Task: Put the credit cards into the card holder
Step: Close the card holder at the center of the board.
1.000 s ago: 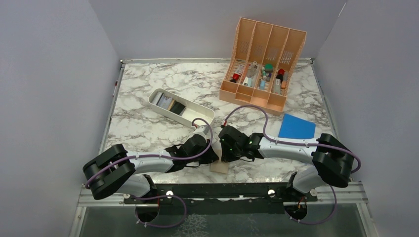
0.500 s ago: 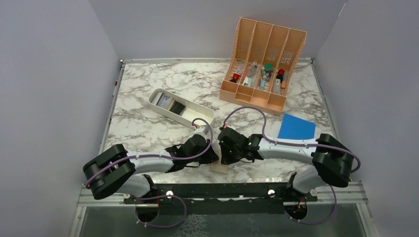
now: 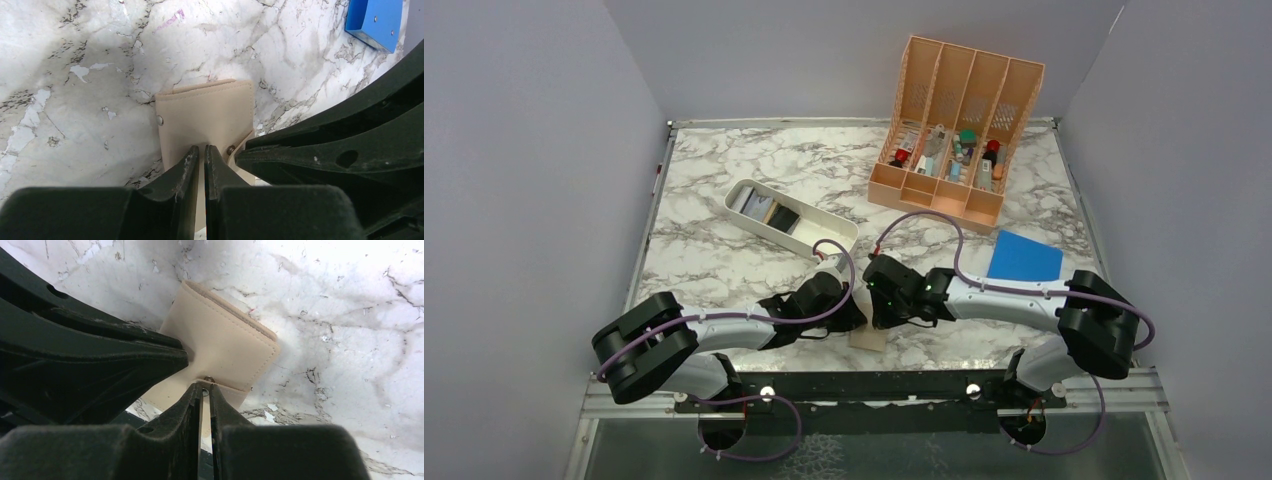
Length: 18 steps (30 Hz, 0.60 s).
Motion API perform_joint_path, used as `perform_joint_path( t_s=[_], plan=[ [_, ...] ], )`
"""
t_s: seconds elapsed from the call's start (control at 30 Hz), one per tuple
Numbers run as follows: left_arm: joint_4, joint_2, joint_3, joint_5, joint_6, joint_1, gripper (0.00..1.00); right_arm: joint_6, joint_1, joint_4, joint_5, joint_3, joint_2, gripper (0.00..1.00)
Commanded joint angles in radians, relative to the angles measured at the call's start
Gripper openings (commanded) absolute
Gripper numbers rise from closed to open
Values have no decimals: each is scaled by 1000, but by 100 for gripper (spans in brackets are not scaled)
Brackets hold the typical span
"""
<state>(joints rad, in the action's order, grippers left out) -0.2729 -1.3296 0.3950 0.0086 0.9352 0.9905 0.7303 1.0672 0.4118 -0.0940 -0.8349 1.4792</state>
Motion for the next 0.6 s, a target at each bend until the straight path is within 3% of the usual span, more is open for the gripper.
perform_joint_path(
  t_s=[0.0,0.57],
  plan=[
    [23,-21,-22,-9,-3,13,13,-13,5,14,-36,-25,18,15],
    [39,1,-17,-14,-3,13,13,-14,6,29,-16,-29,-42,15]
  ],
)
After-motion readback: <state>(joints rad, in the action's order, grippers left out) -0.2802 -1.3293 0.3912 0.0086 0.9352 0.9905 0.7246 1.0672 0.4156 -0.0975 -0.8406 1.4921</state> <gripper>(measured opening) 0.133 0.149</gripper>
